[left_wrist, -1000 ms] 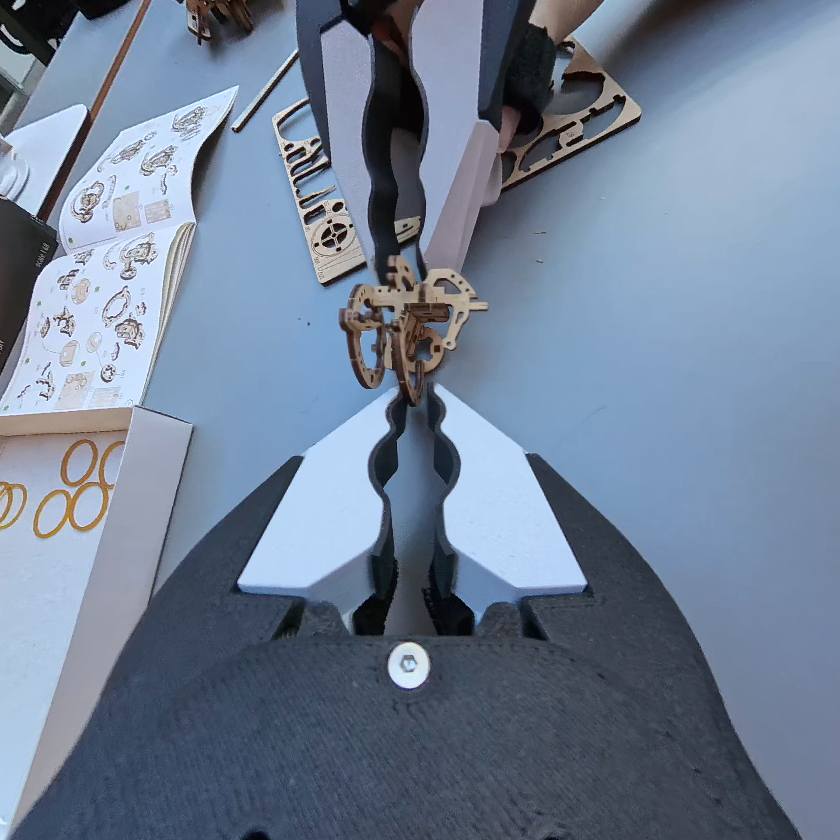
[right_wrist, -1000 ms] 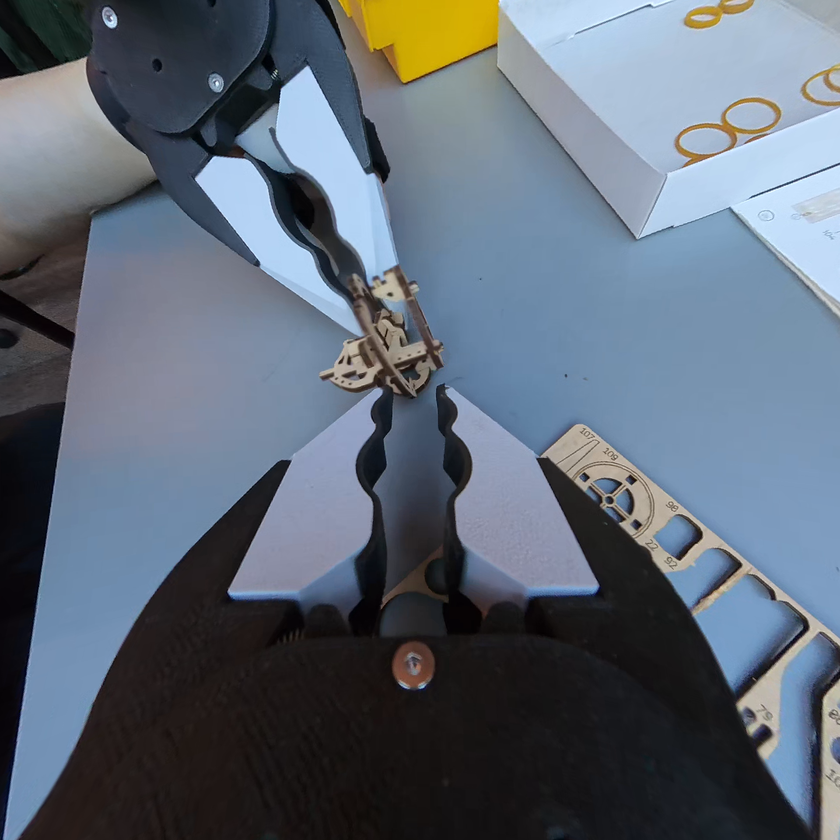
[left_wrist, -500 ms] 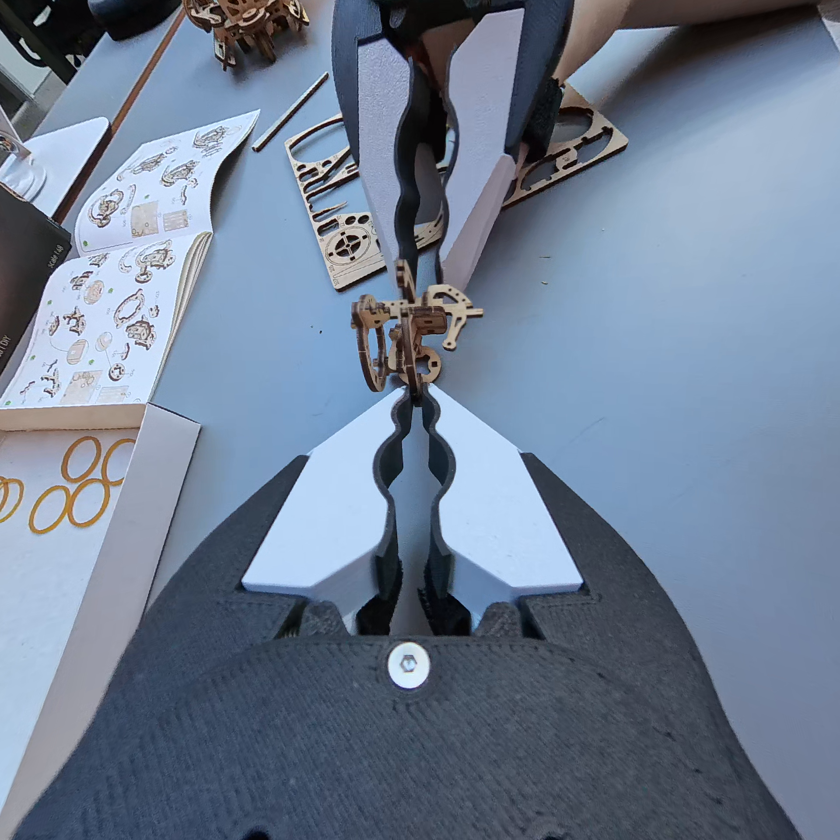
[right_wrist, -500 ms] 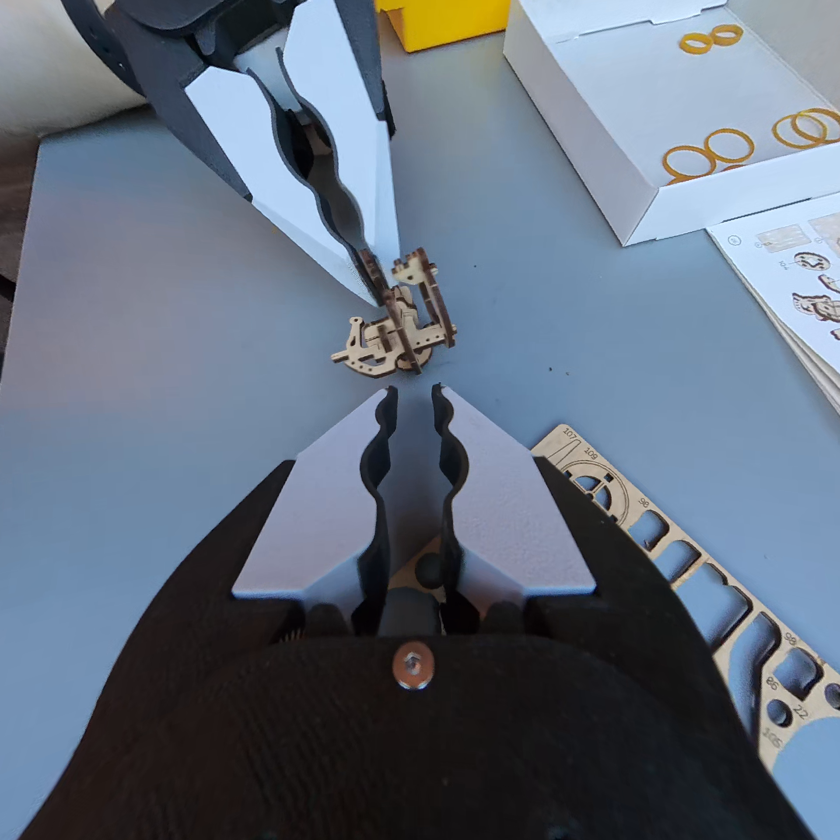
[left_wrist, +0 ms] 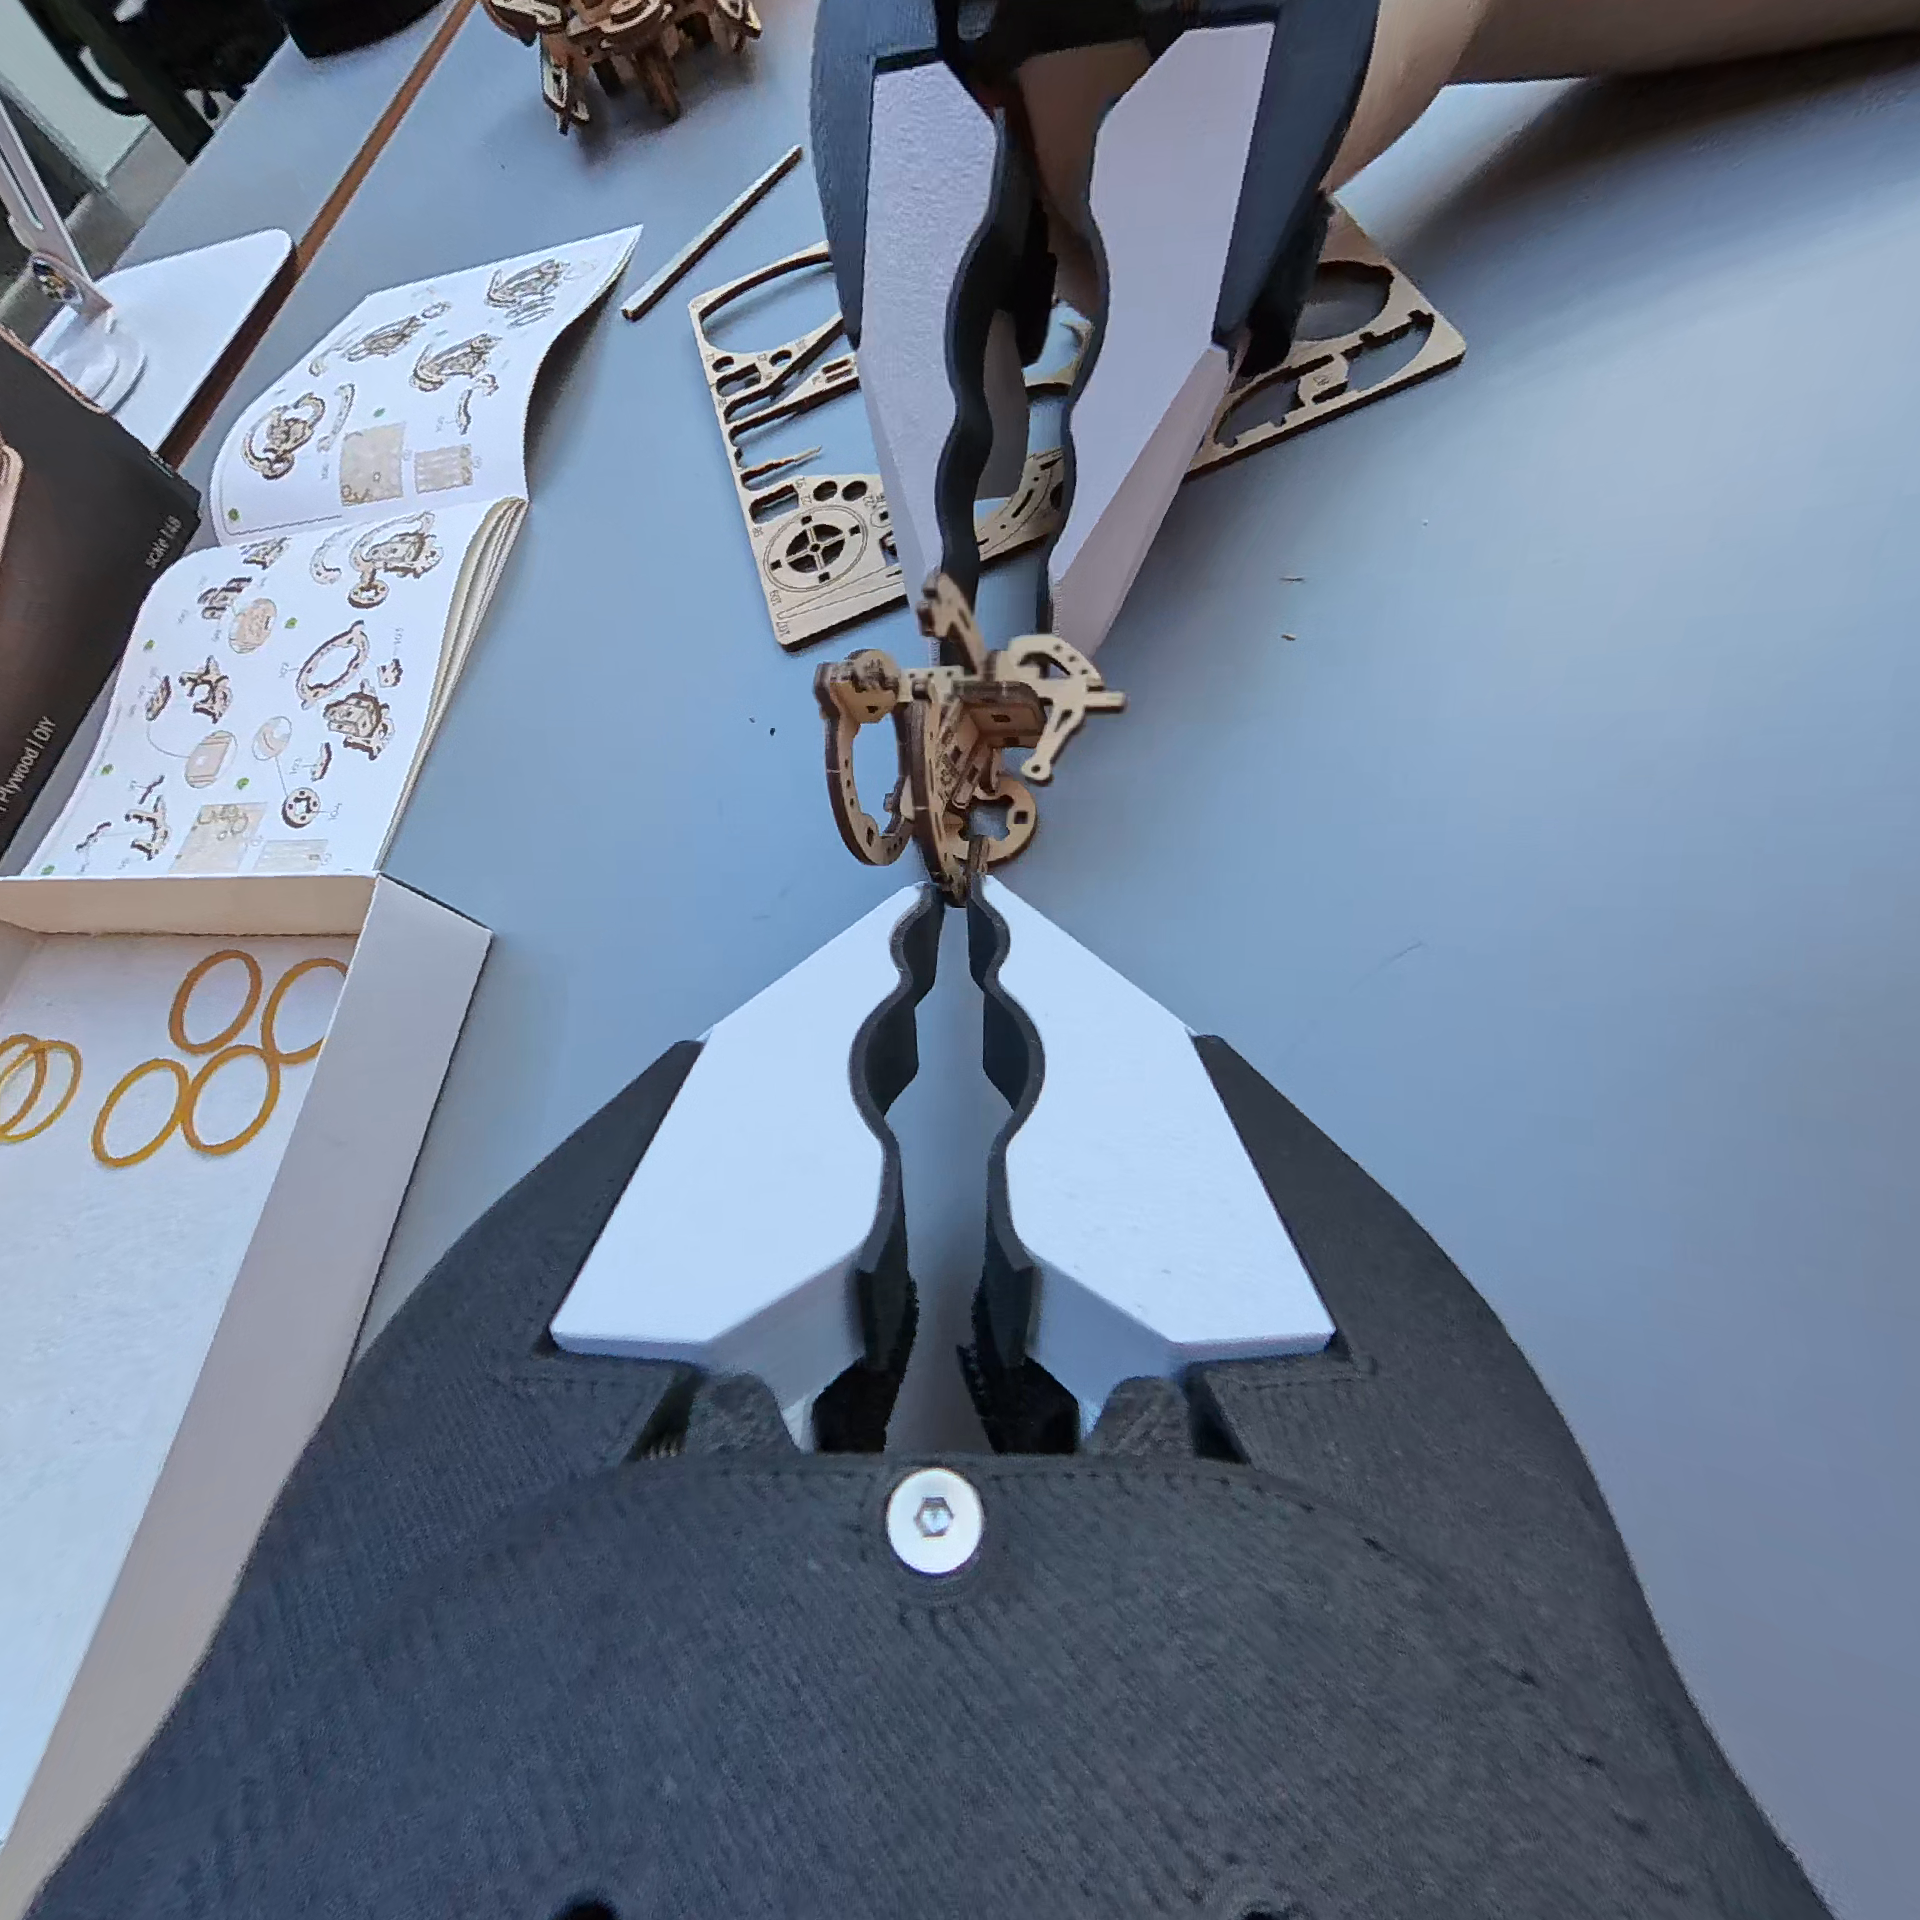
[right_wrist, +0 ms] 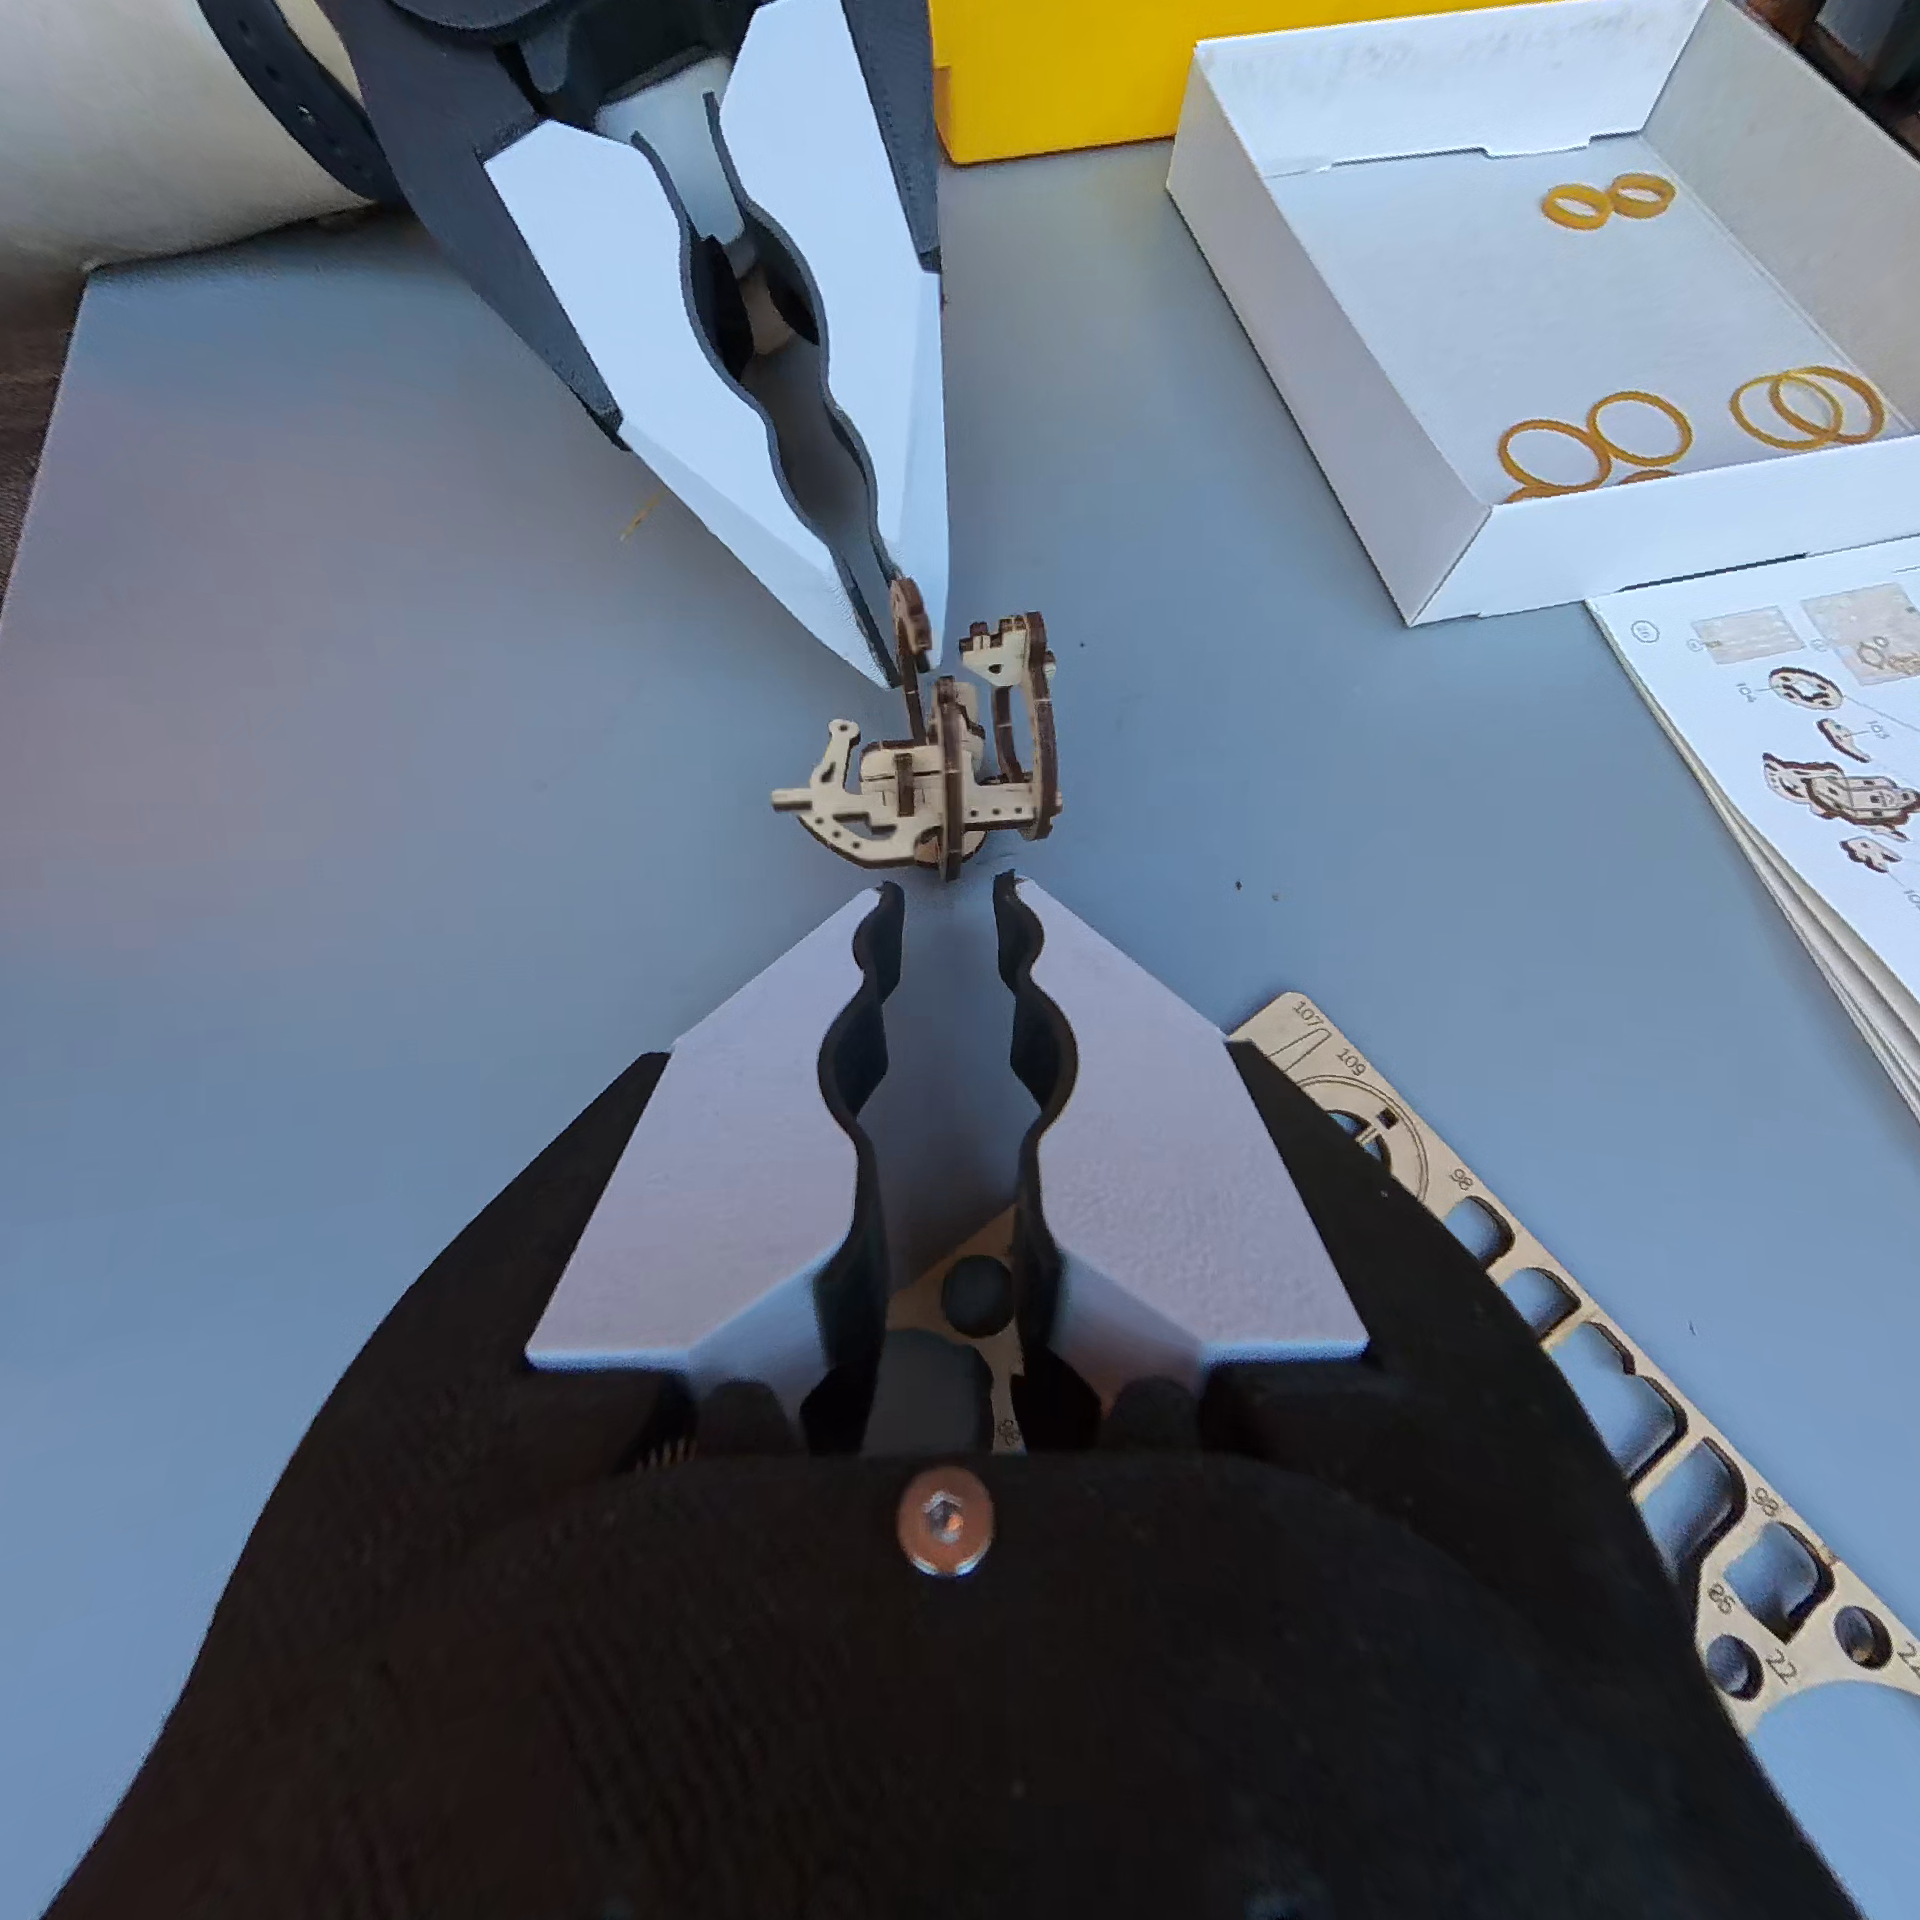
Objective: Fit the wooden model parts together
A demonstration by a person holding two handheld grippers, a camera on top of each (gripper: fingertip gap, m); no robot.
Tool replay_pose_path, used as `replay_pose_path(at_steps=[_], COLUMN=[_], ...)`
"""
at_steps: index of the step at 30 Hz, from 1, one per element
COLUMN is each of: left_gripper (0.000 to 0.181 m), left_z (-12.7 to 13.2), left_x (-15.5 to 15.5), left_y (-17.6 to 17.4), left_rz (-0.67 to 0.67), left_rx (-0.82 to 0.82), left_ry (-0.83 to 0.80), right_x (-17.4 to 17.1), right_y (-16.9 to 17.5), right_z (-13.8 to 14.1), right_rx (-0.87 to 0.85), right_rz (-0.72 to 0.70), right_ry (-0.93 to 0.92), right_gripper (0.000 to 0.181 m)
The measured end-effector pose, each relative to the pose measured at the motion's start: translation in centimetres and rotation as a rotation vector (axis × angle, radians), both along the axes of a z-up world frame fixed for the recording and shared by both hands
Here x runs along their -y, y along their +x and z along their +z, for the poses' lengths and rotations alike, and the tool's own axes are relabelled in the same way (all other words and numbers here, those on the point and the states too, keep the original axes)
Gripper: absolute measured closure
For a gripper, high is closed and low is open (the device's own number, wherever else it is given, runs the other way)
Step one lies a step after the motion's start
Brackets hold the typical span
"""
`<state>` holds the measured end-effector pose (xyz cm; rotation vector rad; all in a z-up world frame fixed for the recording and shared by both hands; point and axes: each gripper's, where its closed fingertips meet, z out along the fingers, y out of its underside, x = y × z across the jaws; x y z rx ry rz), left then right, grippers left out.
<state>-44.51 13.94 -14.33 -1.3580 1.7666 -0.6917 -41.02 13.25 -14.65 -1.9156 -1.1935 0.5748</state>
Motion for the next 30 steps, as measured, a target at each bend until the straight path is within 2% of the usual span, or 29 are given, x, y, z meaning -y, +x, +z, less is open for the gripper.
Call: replay_pose_path(at_steps=[17,21,27,30], left_gripper=[0.179,0.179,0.18,0.18], left_z=[-0.1,-0.3,-0.3,-0.3], left_x=[0.3,0.5,0.7,0.9], left_y=[0.2,0.2,0.1,0.0], left_rz=[-0.023,-0.04,-0.053,-0.062], left_rx=[-0.006,-0.013,-0.017,-0.018], left_ry=[0.024,0.038,0.03,0.03], right_x=[-0.8,-0.5,0.8,1.1], right_y=[0.0,-0.1,0.5,1.2], right_z=[-0.2,0.0,-1.1,-0.7], right_rx=[-0.013,-0.016,0.123,0.16], right_rz=[-0.058,-0.03,0.057,0.063], right_ry=[-0.031,-0.015,-0.002,0.025], right_gripper=[0.172,0.169,0.166,0.167])
